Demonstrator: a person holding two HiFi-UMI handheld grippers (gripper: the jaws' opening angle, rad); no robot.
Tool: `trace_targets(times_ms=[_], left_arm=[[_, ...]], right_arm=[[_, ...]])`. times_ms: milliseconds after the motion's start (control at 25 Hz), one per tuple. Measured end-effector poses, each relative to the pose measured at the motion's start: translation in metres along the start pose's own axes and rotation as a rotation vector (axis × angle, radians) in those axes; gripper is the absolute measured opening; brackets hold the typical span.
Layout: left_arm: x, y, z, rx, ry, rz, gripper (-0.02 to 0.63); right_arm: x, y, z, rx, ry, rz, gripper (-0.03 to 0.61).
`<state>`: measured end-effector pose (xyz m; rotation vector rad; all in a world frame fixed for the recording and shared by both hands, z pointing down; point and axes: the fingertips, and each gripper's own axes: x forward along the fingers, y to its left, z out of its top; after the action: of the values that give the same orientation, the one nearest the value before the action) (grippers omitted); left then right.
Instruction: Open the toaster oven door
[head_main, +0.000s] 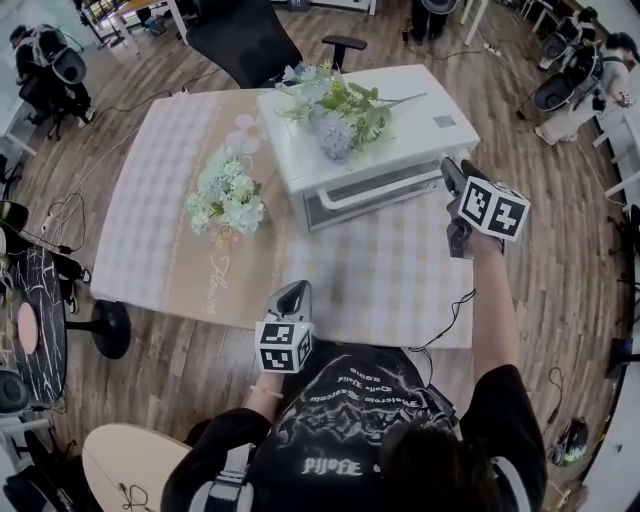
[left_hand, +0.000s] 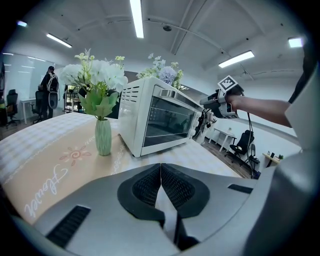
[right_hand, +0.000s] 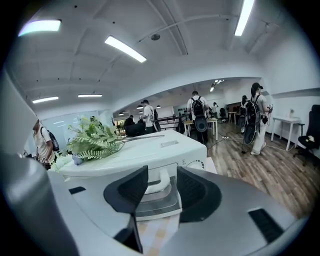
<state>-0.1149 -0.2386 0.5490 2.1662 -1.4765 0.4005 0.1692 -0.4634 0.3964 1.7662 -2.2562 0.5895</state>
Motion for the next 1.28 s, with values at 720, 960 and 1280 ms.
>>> trace_targets(times_ms=[720, 960, 1280], left_arm=[[0.016, -0.009, 0.002, 0.003, 0.003, -0.019, 0.020], [0.012, 0.002, 0.003, -0.012, 0.000, -0.013, 0.020], [0.007, 0.013, -0.003, -0.031, 0.003, 0.020, 0.020]], right_arm=[[0.024, -0.010, -0.012, 0.026, 0.152, 0.061, 0.141], [0.022, -0.001, -0.015, 0.011, 0.165, 0.063, 0.141], [0.012, -0.004, -0.025, -0.007, 0.185, 0.065, 0.140]])
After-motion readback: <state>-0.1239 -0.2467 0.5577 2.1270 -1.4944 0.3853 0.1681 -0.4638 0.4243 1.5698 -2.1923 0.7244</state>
